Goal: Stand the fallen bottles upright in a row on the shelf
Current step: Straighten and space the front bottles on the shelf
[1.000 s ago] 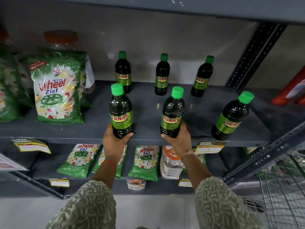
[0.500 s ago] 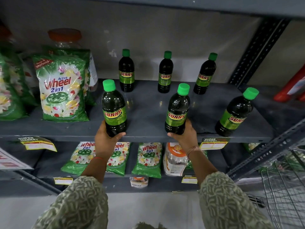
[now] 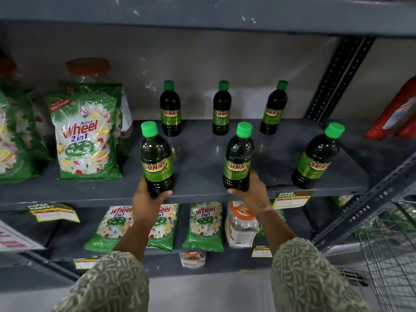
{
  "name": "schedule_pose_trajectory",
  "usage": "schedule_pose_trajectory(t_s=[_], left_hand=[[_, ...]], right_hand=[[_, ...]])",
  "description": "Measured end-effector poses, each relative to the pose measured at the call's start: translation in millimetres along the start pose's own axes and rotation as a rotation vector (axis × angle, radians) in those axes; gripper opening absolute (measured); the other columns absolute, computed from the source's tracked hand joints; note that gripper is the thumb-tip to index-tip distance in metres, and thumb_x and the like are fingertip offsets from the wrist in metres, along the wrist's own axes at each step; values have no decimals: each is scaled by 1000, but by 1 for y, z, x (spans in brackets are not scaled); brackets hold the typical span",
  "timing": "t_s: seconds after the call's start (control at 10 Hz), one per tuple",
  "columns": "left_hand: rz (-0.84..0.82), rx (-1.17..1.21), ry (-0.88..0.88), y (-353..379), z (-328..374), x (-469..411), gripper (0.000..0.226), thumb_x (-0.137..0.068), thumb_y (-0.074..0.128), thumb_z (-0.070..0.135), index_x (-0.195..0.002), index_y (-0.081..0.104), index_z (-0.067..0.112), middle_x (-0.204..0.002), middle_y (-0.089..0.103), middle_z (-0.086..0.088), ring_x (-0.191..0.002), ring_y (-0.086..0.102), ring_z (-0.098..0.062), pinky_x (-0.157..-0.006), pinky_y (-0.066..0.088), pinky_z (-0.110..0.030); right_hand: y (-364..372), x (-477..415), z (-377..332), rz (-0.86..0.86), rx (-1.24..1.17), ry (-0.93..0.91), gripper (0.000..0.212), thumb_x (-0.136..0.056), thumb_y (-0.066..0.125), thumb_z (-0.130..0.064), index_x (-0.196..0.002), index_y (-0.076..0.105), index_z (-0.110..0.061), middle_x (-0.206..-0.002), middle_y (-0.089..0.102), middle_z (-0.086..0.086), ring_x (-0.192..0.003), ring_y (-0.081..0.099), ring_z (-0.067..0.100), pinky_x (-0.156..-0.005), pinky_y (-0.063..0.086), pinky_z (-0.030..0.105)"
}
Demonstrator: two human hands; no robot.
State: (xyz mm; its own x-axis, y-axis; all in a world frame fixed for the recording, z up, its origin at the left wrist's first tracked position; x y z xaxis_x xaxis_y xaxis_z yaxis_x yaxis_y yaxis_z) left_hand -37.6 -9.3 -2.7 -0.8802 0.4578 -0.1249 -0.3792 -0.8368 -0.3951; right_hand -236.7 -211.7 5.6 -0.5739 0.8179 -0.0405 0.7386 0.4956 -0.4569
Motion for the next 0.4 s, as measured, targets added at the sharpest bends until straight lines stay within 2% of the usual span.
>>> schedule_pose_trajectory(t_s=[0.2,0.3,0.4], left_hand=[[-5,-61,-35,0,5,1,72,-64,80,14,-127,44,9,-125,60,-19,-115,55,-37,-96,45,-46],[-23,-56,-60,0,10,1,92,-68,77,10,-141,23,10,-133,54,-19,-123,49,-37,-101,39,-44],[43,-28,-44,1,16,14,112,-69,77,15,-144,-7,11,-145,39,-19,-135,35,-36,-112,26,-48]], right_hand=[[-2,0,-1,-15,6,4,71,-61,82,-9,-120,44,-9,-118,61,14,-110,56,28,-91,43,32],[-5,-2,3,-41,-27,4,83,-58,83,-9,-128,38,-11,-123,58,13,-116,53,28,-98,43,37],[-8,14,3,49,-2,-24,95,-64,81,-20,-140,24,-11,-144,39,14,-134,35,28,-111,32,43]])
Point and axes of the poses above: each hand's wrist, its own x-axis away from the middle knuckle, its own y-axis out of the palm, z = x × y, the point moved 4 cm from there along -x, towards the middle knuckle
